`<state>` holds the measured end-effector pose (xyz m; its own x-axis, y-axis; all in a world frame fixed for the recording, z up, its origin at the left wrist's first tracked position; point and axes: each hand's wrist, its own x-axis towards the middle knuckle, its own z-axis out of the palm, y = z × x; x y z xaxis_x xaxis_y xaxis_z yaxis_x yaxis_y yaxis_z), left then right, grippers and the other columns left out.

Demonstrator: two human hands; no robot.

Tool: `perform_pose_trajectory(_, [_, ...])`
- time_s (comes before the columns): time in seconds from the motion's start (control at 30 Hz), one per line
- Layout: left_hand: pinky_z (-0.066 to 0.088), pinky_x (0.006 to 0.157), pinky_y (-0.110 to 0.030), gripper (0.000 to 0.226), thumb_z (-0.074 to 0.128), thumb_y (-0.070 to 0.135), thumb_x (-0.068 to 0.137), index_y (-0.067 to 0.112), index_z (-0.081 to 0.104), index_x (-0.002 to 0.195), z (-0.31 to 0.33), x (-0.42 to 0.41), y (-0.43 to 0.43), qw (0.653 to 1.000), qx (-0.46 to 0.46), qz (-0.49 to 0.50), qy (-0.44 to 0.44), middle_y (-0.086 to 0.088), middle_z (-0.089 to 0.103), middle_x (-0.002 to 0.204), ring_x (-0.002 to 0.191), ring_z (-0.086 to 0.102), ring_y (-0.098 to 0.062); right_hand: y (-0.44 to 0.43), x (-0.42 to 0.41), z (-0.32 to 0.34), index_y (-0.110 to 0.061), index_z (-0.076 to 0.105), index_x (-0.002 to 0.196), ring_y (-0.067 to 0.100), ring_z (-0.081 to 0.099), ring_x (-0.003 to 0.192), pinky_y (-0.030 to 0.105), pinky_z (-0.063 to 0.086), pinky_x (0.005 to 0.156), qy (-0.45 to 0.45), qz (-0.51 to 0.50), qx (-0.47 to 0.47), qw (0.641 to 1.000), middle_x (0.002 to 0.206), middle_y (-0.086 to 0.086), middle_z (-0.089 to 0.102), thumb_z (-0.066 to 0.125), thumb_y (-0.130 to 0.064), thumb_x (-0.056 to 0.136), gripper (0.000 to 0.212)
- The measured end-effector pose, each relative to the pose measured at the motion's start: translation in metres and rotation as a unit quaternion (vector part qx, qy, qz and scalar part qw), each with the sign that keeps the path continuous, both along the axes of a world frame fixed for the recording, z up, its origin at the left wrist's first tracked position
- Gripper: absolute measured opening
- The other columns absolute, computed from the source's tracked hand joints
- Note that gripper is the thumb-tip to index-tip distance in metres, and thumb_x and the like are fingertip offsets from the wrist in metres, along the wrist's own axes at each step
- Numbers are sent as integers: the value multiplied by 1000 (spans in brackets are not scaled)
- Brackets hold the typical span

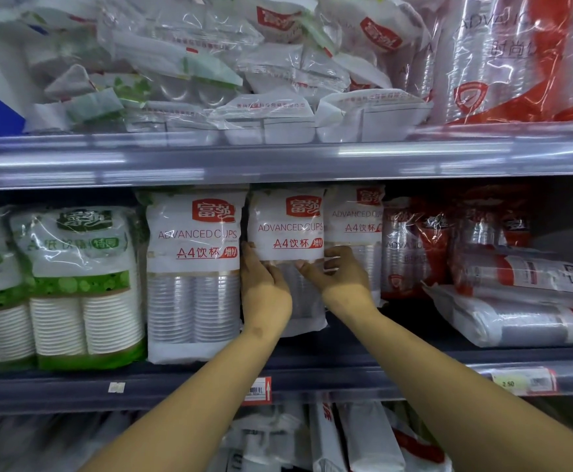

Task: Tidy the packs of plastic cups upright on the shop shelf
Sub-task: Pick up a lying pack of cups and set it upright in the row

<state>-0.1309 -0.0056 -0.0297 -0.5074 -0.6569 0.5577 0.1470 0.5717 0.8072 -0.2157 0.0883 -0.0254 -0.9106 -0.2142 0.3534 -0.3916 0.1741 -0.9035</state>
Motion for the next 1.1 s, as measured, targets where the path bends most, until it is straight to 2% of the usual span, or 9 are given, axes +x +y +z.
perform_pose_trajectory(0.2, [28,115,-42,60,39,7,102,11,11,155,0,-6,-2,1000,12,-1,-12,-14,25,159,143,29,-28,1,-1,1,-25,48,104,-5,51,73,15,39,56,10,12,10,1000,84,-19,53,84,-43,76,49])
perform_pose_trajectory(0.3, [31,113,-43,61,38,7,102,14,10,156,1,-9,-5,999,28,-3,-25,-14,26,158,140,33,-30,0,-1,4,-23,48,105,0,53,74,15,39,57,6,15,11,1000,85,-17,53,85,-42,76,50])
perform_pose_trajectory(0.43, [34,111,-46,63,38,6,101,18,9,156,6,-11,-4,998,50,7,-34,-14,27,158,138,36,-33,-2,1,7,-24,48,103,-6,50,72,13,37,55,-3,12,11,1000,82,-19,53,85,-42,75,50])
perform_pose_trajectory(0.57, [34,111,-46,63,38,6,101,20,10,156,8,-8,-2,998,59,7,-36,-13,28,157,138,36,-32,-2,5,10,-23,48,103,-4,51,71,14,37,55,-19,15,7,1000,82,-17,54,85,-41,76,49])
perform_pose_trajectory(0.7, [36,110,-38,62,42,8,101,17,12,155,10,-2,1,997,68,-6,-26,-12,34,154,132,43,-31,1,10,14,-17,51,116,13,58,84,24,44,67,-26,25,13,999,98,-4,60,83,-37,79,53])
perform_pose_trajectory(0.83, [34,108,-31,68,48,13,99,16,12,156,11,3,7,997,79,-25,-5,-10,33,154,134,40,-27,5,16,15,-14,51,129,20,61,99,33,51,83,-36,26,21,999,117,4,65,83,-34,80,62])
perform_pose_trajectory(0.97, [32,113,-44,75,52,19,96,16,6,156,13,6,15,995,90,-31,-7,-12,28,157,138,34,-28,17,23,13,-15,49,134,27,61,112,33,50,87,-11,21,24,999,129,9,63,81,-38,81,67])
perform_pose_trajectory(1.1, [20,118,-45,79,52,25,98,16,0,157,15,11,22,997,74,-16,-24,-10,11,163,147,17,-27,28,30,14,-14,48,139,28,60,117,40,53,93,12,27,24,999,137,10,60,80,-38,83,70])
